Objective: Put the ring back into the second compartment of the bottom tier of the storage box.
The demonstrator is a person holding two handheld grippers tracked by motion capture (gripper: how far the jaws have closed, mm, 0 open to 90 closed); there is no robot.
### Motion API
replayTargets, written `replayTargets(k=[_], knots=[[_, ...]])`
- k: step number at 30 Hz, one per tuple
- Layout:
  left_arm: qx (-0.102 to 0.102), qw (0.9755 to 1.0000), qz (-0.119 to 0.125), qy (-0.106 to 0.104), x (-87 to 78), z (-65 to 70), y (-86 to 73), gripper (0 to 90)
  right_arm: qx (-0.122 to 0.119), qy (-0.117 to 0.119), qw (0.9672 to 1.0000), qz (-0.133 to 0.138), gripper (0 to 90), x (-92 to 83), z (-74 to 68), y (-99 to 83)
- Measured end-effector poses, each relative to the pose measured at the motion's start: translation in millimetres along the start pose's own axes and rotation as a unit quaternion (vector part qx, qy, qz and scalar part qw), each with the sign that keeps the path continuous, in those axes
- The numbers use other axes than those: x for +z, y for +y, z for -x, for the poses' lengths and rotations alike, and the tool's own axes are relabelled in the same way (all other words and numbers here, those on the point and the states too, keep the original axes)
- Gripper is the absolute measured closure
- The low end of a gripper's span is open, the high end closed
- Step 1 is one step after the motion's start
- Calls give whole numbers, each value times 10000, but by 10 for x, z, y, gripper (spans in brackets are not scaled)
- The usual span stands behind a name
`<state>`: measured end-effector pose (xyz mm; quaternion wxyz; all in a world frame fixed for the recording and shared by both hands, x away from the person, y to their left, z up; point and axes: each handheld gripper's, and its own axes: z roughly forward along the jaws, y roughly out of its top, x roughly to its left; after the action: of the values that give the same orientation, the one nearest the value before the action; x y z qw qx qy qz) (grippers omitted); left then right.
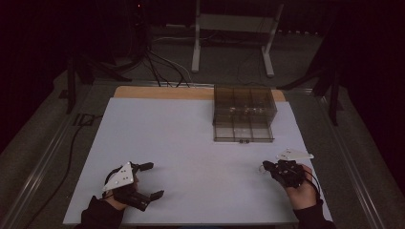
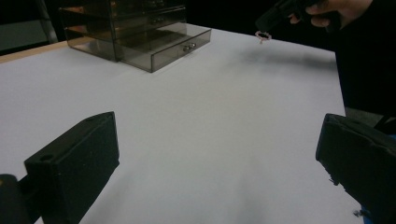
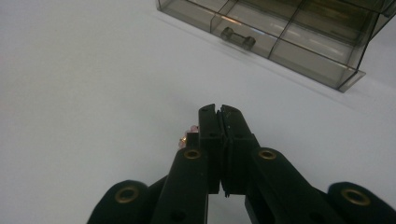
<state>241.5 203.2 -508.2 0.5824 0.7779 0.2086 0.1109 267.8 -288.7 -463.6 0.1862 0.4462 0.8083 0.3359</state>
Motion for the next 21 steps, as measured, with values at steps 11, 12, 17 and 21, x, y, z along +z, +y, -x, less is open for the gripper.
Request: replayTargets(k=[11, 12, 17, 21], knots=[[7, 10000, 3, 4, 0, 2, 3, 6, -19, -36, 9999, 107, 883, -9, 36, 120], [13, 10000, 11, 10, 1, 4, 3, 6, -18, -32, 9999, 121, 884, -7, 40, 131], [18, 10000, -17, 3, 6, 4, 2, 6, -16, -46, 9999, 150, 884, 0, 54, 171], [37, 10000, -54, 2, 7, 3, -2, 6, -41, -73, 9998, 162, 884, 1, 60, 208]])
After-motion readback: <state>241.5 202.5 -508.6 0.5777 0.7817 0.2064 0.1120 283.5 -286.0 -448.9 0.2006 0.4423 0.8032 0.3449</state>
